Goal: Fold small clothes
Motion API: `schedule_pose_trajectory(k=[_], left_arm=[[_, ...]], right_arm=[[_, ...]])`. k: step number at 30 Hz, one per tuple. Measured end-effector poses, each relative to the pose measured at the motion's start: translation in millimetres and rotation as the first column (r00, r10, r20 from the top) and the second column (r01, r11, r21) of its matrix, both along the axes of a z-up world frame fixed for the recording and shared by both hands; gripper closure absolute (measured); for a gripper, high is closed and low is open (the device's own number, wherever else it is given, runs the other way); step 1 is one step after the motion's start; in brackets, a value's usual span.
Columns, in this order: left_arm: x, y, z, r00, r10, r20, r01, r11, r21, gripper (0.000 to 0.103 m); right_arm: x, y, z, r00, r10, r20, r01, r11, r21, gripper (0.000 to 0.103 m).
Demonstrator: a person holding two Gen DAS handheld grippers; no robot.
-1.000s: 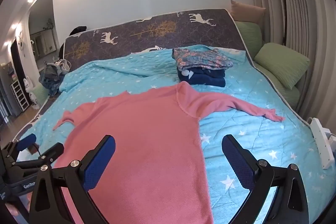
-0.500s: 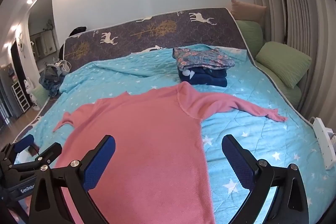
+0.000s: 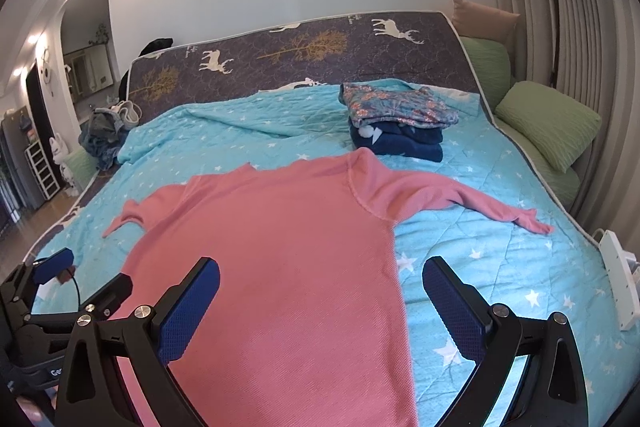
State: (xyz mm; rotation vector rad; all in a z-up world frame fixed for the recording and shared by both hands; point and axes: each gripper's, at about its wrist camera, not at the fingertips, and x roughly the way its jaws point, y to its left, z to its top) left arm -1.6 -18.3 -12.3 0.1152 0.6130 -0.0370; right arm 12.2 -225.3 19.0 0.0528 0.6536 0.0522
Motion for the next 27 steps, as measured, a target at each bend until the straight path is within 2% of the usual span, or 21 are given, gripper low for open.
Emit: schedule_pose_trajectory(k=[27], left_arm=[[-2.9, -0.3, -4.9, 0.999, -0.041, 0.006, 0.041, 0.999, -0.011, 0.001]], right_arm=[[3.9, 2.6, -7.0, 0.999, 0.000, -0.037, 0.000, 1.000, 0.000, 0.000]])
